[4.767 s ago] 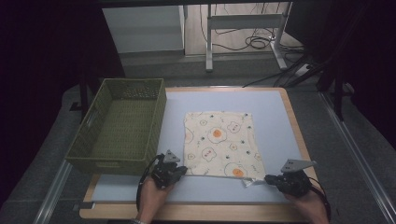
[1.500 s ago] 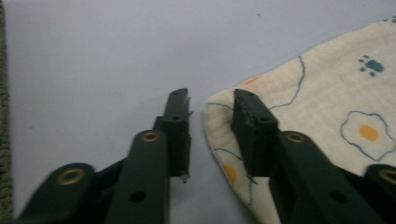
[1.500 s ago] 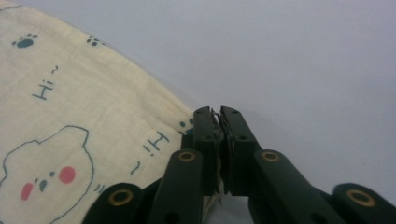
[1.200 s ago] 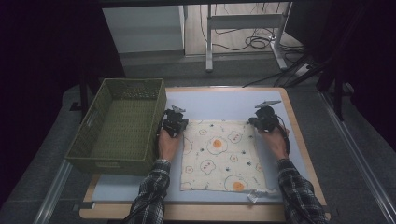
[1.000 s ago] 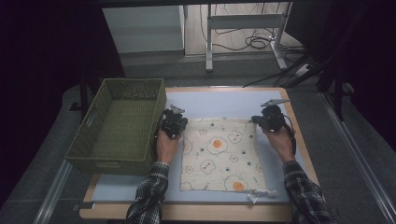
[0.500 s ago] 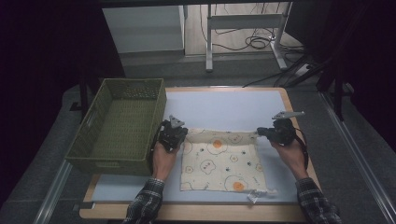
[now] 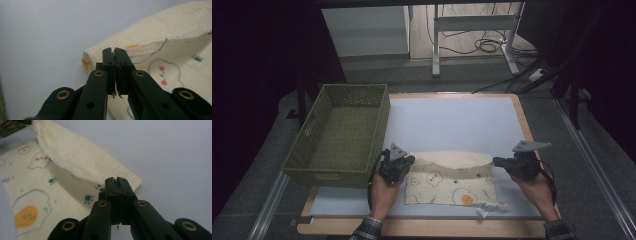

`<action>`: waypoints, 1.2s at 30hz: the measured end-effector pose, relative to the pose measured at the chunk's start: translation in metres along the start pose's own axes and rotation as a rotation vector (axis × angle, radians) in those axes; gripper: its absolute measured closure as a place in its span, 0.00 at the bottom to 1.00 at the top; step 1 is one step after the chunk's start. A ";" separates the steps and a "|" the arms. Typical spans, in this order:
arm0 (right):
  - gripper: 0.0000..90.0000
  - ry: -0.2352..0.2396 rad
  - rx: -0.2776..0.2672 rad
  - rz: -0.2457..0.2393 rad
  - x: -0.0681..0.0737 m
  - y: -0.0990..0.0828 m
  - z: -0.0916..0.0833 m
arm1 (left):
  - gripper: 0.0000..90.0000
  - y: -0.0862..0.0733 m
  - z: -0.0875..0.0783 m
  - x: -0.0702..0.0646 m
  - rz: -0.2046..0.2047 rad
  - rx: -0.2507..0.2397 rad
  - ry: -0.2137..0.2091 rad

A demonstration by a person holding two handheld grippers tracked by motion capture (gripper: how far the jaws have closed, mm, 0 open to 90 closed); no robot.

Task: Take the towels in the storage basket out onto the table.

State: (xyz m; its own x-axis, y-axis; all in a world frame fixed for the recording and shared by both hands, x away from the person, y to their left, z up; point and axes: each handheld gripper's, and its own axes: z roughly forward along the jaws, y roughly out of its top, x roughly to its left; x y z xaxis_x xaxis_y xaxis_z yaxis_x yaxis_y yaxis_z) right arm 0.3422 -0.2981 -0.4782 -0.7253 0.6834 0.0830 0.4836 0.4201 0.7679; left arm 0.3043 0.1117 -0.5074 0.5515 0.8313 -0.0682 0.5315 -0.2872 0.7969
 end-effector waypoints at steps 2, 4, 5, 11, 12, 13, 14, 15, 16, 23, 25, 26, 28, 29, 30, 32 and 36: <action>0.98 0.014 -0.003 -0.008 0.008 -0.006 -0.007 | 0.97 -0.005 -0.006 -0.001 -0.005 -0.012 -0.021; 0.98 0.025 -0.004 -0.021 0.015 -0.011 -0.012 | 0.97 -0.012 -0.012 -0.003 -0.007 -0.018 -0.046; 0.98 0.030 -0.004 -0.022 0.018 -0.013 -0.014 | 0.97 -0.015 -0.014 -0.003 -0.006 -0.017 -0.056; 0.98 0.065 0.019 -0.031 0.036 -0.028 -0.026 | 0.97 -0.033 -0.028 -0.004 -0.005 -0.041 -0.120; 0.98 0.069 0.022 -0.030 0.037 -0.030 -0.027 | 0.97 -0.036 -0.030 -0.005 -0.003 -0.038 -0.125; 0.98 0.076 0.026 -0.032 0.040 -0.033 -0.029 | 0.97 -0.038 -0.032 -0.006 -0.001 -0.039 -0.129; 0.98 0.081 0.026 -0.031 0.042 -0.034 -0.030 | 0.97 -0.040 -0.033 -0.008 0.001 -0.040 -0.139; 0.98 0.087 0.029 -0.031 0.044 -0.037 -0.032 | 0.97 -0.042 -0.034 -0.010 0.007 -0.036 -0.142; 0.98 0.092 0.034 -0.028 0.047 -0.039 -0.032 | 0.97 -0.045 -0.035 -0.012 0.012 -0.031 -0.142; 0.98 0.104 0.078 -0.044 0.061 -0.055 -0.031 | 0.97 -0.063 -0.036 -0.024 0.056 0.013 -0.151; 0.98 0.100 0.089 -0.052 0.062 -0.060 -0.030 | 0.96 -0.066 -0.036 -0.025 0.062 0.023 -0.157; 0.98 0.100 0.093 -0.049 0.063 -0.061 -0.030 | 0.95 -0.068 -0.036 -0.026 0.059 0.028 -0.168; 0.97 0.107 0.108 -0.045 0.064 -0.065 -0.028 | 0.90 -0.071 -0.036 -0.026 0.050 0.049 -0.199; 0.96 0.113 0.114 -0.042 0.065 -0.066 -0.028 | 0.85 -0.073 -0.038 -0.026 0.045 0.048 -0.210; 0.95 0.120 0.116 -0.044 0.066 -0.067 -0.028 | 0.79 -0.074 -0.041 -0.025 0.037 0.048 -0.217; 0.87 0.120 0.109 -0.042 0.067 -0.068 -0.031 | 0.71 -0.075 -0.050 -0.021 0.020 0.032 -0.218; 0.81 0.095 0.075 -0.034 0.061 -0.060 -0.045 | 0.60 -0.067 -0.063 -0.014 0.013 0.005 -0.196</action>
State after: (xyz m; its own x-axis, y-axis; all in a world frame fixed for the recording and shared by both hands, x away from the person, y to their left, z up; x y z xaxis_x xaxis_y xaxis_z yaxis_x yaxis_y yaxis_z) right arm 0.2470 -0.3082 -0.4909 -0.7833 0.6099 0.1207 0.4909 0.4875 0.7221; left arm 0.2201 0.1490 -0.5216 0.6723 0.7195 -0.1739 0.5266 -0.2998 0.7955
